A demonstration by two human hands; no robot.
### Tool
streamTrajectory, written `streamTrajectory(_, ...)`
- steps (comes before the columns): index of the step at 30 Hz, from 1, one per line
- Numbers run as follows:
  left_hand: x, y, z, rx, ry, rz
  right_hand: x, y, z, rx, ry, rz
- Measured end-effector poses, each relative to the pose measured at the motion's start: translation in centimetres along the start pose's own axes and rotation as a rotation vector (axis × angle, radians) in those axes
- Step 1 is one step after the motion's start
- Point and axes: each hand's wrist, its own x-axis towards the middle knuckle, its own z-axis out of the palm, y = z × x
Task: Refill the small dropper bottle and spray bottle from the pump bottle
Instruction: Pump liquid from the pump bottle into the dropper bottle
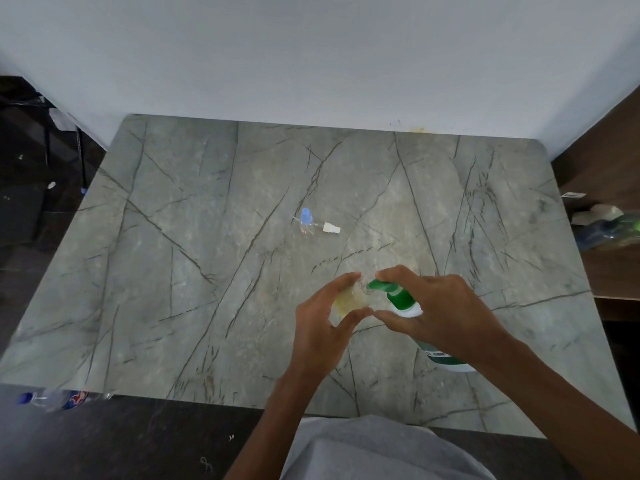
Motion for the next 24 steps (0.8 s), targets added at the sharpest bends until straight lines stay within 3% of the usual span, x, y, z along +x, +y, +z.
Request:
streamTrajectory(5,0.29,-0.12,-0.28,0.005,0.022,-0.025,-0.03,-0.22,-0.15,-0.055,-0.062,-0.006)
streamTrajectory(24,0.52,0.37,-0.04,0.009,0.009,-0.011,0.09,0.09,-0.06,-0.002,0.048,-0.01)
